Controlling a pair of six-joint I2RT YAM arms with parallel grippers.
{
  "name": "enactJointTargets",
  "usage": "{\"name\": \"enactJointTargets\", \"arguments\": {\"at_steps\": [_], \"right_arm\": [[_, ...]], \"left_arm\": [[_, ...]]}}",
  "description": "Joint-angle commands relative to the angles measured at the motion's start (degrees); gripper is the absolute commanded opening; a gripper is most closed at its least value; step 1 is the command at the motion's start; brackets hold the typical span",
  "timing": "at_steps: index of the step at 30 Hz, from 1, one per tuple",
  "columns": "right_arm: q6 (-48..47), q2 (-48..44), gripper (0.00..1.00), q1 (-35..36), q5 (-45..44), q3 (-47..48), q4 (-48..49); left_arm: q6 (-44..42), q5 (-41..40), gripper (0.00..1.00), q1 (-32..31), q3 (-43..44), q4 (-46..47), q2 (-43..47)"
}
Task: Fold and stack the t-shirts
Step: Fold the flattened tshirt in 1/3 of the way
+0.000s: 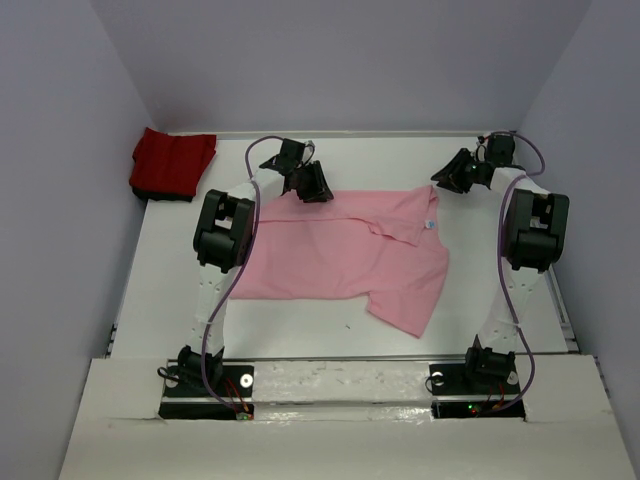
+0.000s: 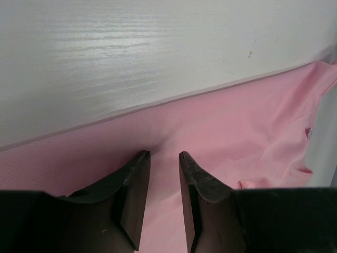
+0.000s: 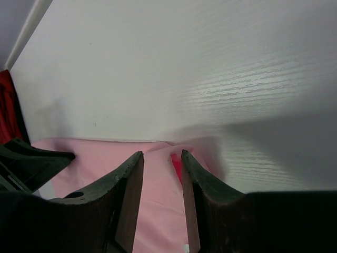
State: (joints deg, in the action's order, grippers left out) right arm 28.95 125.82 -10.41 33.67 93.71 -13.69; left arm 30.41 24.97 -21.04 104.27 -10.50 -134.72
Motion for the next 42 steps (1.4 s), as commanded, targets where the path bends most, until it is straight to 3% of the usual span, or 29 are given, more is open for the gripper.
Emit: {"name": "enactJointTargets", "arguments": {"at_steps": [1, 28, 37, 39, 42], "right_arm": [[-0.12, -1.46, 0.41, 0.75, 0.78, 0.86, 0.25], [-2.05, -3.65, 0.4, 3.03, -1.41, -3.01, -0.1], [-1.53, -1.02, 0.05, 3.03, -1.41, -1.61, -0.28], [-1.53, -1.1, 0.0, 3.03, -2.2, -0.82, -0.37], [-1.79, -1.19, 0.0, 3.03, -4.04, 0.33, -1.94]], "left_arm": [[-1.5, -0.45, 0.42, -0.06, 1.82, -2.86, 0.95], [-1.59, -0.54, 0.42, -0.06, 4.63, -4.44, -0.64], [-1.94, -0.71, 0.42, 0.03, 5.24, -5.14, -0.99], [-2.2, -0.89, 0.42, -0.06, 5.24, -5.49, -0.99], [-2.29, -0.98, 0.42, 0.03, 5.42, -5.67, -1.16]]}}
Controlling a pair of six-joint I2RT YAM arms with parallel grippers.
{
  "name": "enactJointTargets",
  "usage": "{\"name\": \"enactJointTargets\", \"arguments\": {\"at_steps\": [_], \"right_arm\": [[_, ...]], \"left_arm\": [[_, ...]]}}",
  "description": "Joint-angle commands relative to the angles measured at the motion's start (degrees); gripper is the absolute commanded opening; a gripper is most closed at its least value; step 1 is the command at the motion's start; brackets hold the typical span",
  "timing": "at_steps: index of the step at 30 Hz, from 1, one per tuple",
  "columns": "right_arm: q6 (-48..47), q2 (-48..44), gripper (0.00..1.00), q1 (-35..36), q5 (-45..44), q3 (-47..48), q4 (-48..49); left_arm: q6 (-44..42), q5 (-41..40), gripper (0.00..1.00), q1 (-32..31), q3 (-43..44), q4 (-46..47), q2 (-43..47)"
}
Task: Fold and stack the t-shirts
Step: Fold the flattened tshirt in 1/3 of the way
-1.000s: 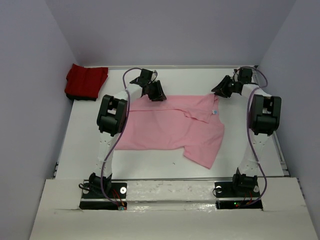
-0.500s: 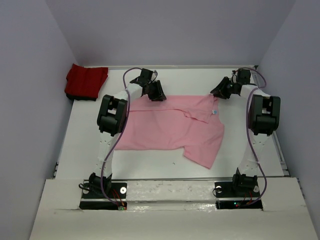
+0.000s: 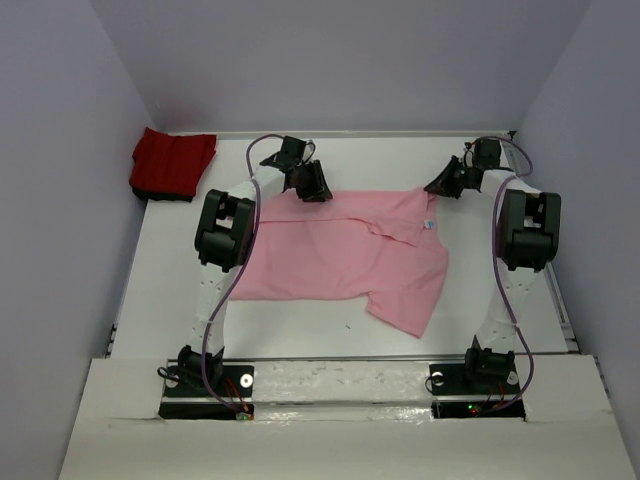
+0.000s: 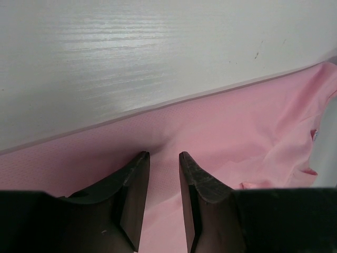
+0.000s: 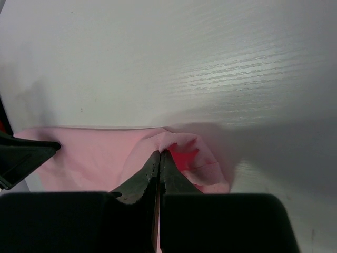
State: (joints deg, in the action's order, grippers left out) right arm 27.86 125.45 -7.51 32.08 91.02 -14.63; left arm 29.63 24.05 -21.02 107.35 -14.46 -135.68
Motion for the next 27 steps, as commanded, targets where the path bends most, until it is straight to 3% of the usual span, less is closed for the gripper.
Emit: {"name": "enactJointTargets", "arguments": {"at_steps": [1, 17, 20, 21, 25, 27], "right_arm": [[-0.96, -0.73, 0.0, -0.48, -2.98, 3.45, -1.79], [-1.84, 4.97, 0.0, -2.95, -5.18, 7.14, -3.47], [-1.67, 6.47, 0.1, -2.95, -4.57, 9.16, -3.47], [-1.49, 6.82, 0.2, -2.95, -4.83, 9.61, -3.47], [-2.19, 5.95, 0.38, -2.95, -6.93, 10.93, -3.74], [-3.5, 4.99, 0.4, -2.95, -8.07, 12.32, -4.96]], "left_arm": [[-1.5, -0.06, 0.42, 0.1, 2.34, -1.63, -0.2], [-2.03, -0.67, 0.42, 0.45, 3.3, -2.94, -0.9], [-2.12, -0.76, 0.42, 0.54, 3.57, -3.21, -0.91], [-2.12, -0.76, 0.42, 0.54, 3.57, -3.21, -1.08], [-2.2, -0.67, 0.42, 0.54, 4.36, -3.65, -1.43], [-2.21, -0.59, 0.42, 0.62, 4.8, -3.73, -1.61]]}}
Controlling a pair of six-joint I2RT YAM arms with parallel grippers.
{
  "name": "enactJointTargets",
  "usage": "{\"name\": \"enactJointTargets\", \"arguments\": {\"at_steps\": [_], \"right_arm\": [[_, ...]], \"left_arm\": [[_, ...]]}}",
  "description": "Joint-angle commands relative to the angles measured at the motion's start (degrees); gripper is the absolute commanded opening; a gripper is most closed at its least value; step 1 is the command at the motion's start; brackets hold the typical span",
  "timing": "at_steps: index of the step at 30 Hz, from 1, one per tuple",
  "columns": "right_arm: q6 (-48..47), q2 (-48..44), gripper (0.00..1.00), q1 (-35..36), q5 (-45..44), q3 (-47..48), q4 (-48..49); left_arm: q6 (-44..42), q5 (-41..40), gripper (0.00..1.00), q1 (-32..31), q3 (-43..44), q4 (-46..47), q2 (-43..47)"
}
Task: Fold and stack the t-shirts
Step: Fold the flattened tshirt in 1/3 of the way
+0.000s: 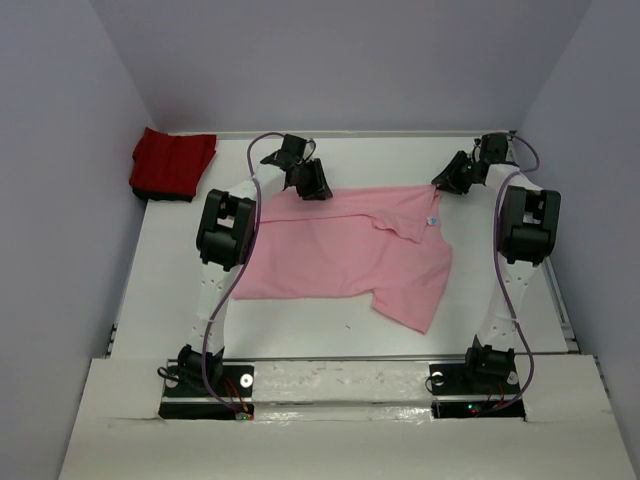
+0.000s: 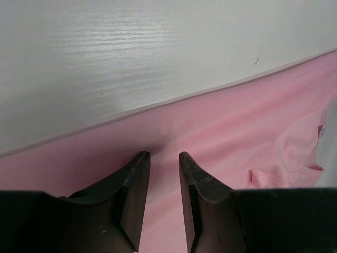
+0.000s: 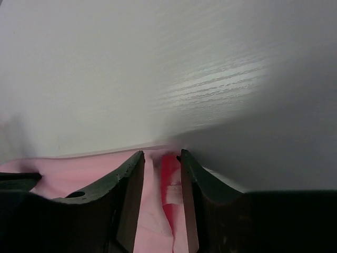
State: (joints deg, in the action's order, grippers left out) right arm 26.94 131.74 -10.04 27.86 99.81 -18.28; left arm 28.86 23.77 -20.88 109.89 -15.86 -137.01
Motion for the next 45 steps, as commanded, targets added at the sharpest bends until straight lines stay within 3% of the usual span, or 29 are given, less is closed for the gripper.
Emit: {"name": "enactJointTargets", "arguments": {"at_steps": [1, 8, 13, 18, 24, 29, 33, 40, 45], "right_arm": [[-2.94, -1.49, 0.4, -0.42, -4.3, 4.25, -2.1], [-3.39, -5.52, 0.39, -0.42, -4.83, 6.19, -7.38], [-2.68, -12.55, 0.39, -0.42, -2.82, 1.19, -9.66], [-2.77, -19.06, 0.39, -0.42, -1.58, -6.28, -11.34], [-0.22, -24.95, 0.39, -0.42, 5.71, -15.33, -10.72], [0.13, -31.36, 0.38, -0.42, 9.58, -23.86, -10.19], [0.75, -36.11, 0.38, -0.42, 9.32, -29.84, -10.37], [2.33, -43.31, 0.39, -0.42, 8.62, -37.31, -10.46], [2.15, -48.15, 0.44, -0.42, 6.51, -40.12, -15.55]], "left_arm": [[-1.44, -0.22, 0.42, 0.41, 2.44, -2.42, -0.36], [-1.53, 0.31, 0.42, 0.58, 4.63, -3.74, -0.89], [-1.7, 2.85, 0.43, 1.2, 5.34, -3.92, 1.65], [-1.62, 3.12, 0.51, 2.42, 3.06, -5.77, 9.91], [3.04, 9.1, 0.53, 6.64, -13.1, 0.12, 23.16], [-1.87, 8.49, 0.53, 9.37, -17.77, -7.33, 30.21], [-1.8, 9.19, 0.54, 10.86, -25.4, -10.25, 37.4], [8.99, 11.73, 0.57, 15.95, -53.06, 1.51, 51.99], [11.57, 9.29, 0.59, 16.58, -59.17, -0.22, 59.22]]}}
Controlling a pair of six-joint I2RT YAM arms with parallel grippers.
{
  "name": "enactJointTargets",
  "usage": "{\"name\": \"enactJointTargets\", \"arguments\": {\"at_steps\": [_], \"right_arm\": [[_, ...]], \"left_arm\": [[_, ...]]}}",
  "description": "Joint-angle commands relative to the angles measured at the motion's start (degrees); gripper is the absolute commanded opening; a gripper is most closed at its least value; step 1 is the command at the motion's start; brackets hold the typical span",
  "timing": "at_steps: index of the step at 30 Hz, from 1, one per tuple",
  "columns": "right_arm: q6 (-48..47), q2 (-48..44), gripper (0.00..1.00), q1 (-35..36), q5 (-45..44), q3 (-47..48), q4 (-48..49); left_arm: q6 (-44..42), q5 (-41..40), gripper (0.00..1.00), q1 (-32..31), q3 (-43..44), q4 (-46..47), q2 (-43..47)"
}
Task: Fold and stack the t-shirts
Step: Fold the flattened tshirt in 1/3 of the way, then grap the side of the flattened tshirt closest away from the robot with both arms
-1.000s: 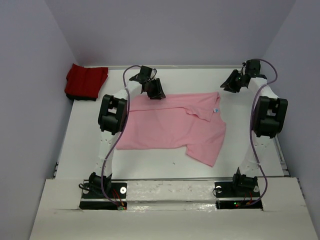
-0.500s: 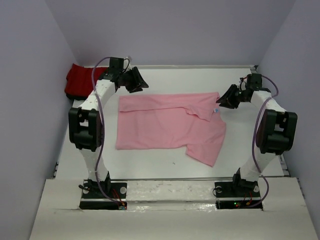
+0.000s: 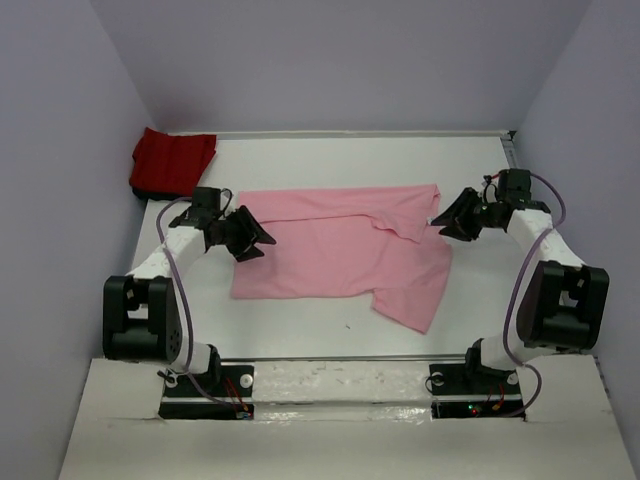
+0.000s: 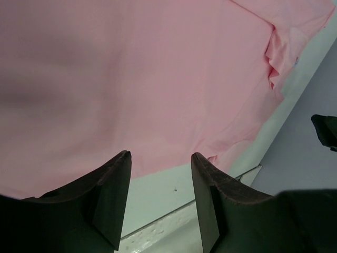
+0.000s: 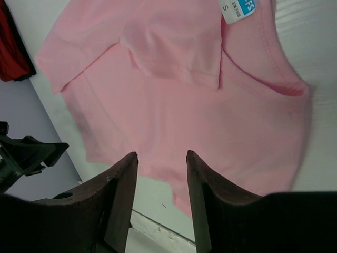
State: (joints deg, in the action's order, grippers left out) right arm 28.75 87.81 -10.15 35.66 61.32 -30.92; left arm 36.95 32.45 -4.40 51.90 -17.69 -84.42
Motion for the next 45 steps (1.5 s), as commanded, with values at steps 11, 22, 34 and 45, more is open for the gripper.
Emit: {"name": "enactJointTargets", "arguments": {"at_steps": [11, 22, 34, 45], "right_arm": [[3.94, -16.26, 0.62, -0.31, -7.36, -12.71, -7.4], [6.14, -22.85, 0.62, -0.83, -11.84, -20.0, -10.74], [6.23, -24.8, 0.61, -0.83, -14.65, -21.16, -19.95], [7.29, -32.43, 0.59, -0.83, -11.93, -23.97, -23.14]], "left_arm": [[3.13, -10.03, 0.62, 2.47, -3.03, -13.68, 15.16], [5.67, -19.08, 0.59, 8.61, -7.94, -20.71, 16.22], [5.76, -20.14, 0.62, 11.35, -13.4, -24.49, 19.21], [5.85, -21.63, 0.6, 11.26, -13.75, -22.92, 16.57]]}}
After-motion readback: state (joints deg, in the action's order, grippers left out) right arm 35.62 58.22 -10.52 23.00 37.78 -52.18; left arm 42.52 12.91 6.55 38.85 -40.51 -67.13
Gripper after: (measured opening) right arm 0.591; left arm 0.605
